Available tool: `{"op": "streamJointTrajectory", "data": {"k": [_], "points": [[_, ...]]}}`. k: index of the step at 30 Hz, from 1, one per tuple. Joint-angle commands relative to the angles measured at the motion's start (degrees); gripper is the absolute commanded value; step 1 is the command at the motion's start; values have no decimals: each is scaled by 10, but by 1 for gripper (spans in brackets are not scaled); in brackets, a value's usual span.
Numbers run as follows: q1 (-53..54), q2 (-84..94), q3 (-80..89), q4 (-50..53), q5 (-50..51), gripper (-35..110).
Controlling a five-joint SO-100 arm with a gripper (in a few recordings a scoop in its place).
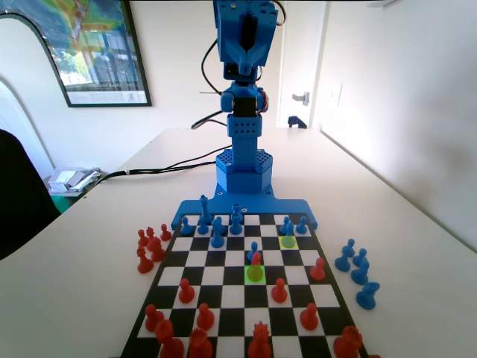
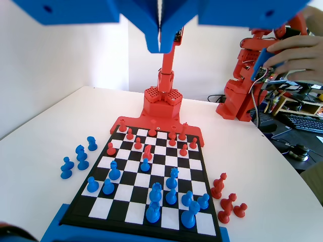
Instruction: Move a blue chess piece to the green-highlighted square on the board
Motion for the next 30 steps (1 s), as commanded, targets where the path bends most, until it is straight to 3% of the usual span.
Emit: {"op": "streamJointTrajectory", "data": {"k": [1, 19, 30], "points": [[1, 2, 3, -11, -5, 1], [-13, -15, -6, -9, -9, 1], [-32, -207, -174, 10, 55, 1]]}}
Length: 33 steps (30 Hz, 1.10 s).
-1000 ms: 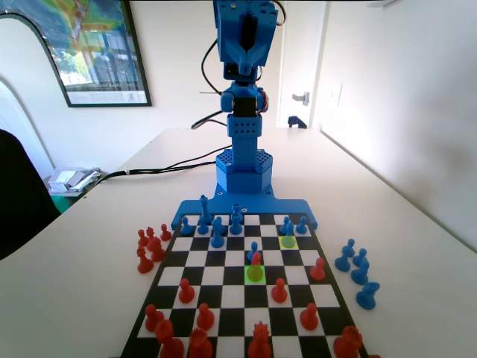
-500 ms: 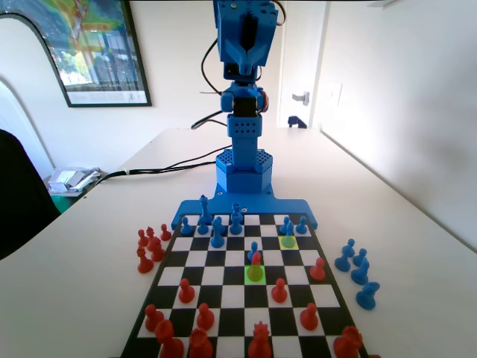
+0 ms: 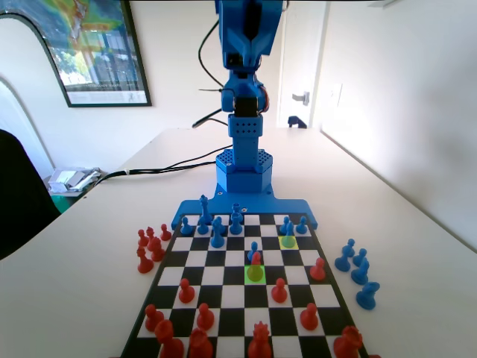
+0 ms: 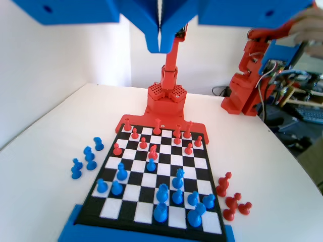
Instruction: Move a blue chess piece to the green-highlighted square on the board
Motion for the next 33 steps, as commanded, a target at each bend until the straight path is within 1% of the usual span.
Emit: {"op": "streamJointTrajectory", "data": {"k": [1, 7, 19, 28, 33], "points": [[-12, -83, -76, 1, 29, 1], [6, -218, -95, -33, 92, 1], [33, -406, -40, -126, 229, 1], [33, -549, 5, -242, 312, 1], [25, -634, -6, -280, 352, 1]]}}
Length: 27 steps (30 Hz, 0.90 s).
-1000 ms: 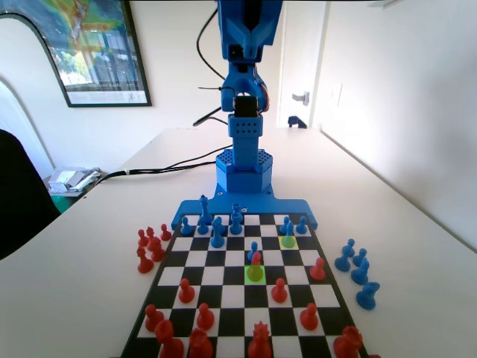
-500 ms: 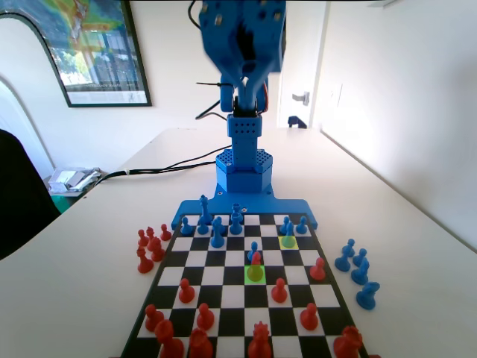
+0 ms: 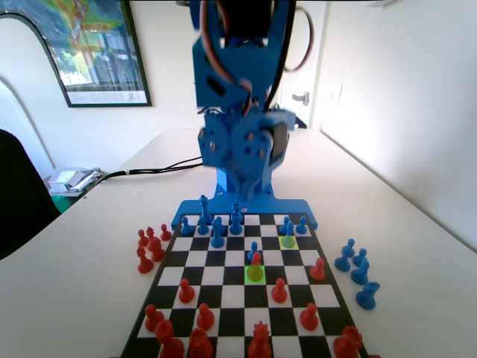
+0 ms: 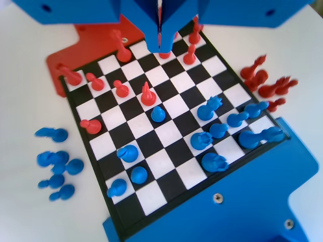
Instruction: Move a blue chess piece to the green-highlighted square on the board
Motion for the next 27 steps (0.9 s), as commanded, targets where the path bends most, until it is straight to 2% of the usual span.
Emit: {"op": "streamJointTrajectory", "data": {"k": [1, 11, 18, 27], "points": [[-1, -41, -17, -21, 23, 1], [-31, -127, -75, -29, 46, 6], [-38, -127, -92, -23, 24, 8], [-33, -155, -74, -68, -7, 9]]}}
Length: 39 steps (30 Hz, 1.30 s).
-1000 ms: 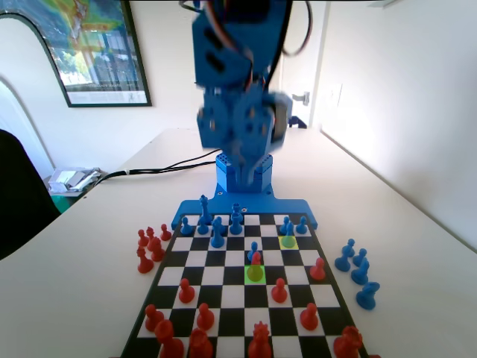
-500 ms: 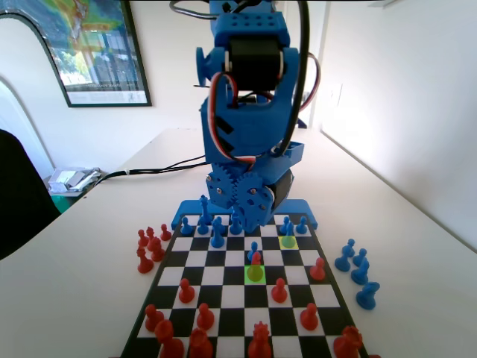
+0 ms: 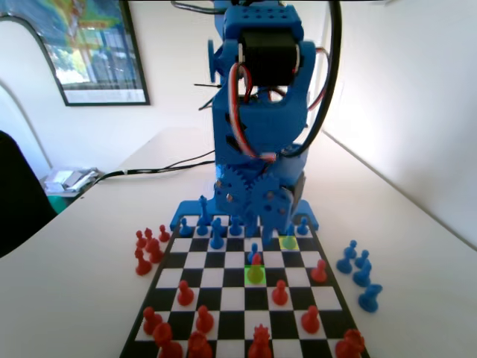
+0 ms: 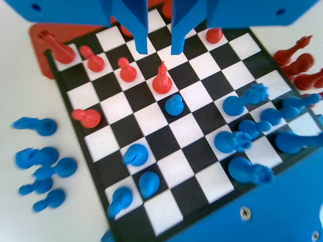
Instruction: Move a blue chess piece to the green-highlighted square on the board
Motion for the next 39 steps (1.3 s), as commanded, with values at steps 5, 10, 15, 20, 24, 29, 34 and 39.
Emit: {"op": "streamJointTrajectory", "data": {"k": [5, 10, 15, 20, 24, 29, 34, 39], "points": [[5, -21, -16, -22, -25, 9], [8, -40, -15, -37, -37, 9], [8, -53, -11, -48, -43, 9], [7, -61, -11, -58, -48, 9], [2, -64, -11, -61, -49, 9], [-4, -66, -6, -65, -49, 9], [-4, -69, 4, -76, -53, 9], [-4, -73, 11, -83, -55, 9]]}}
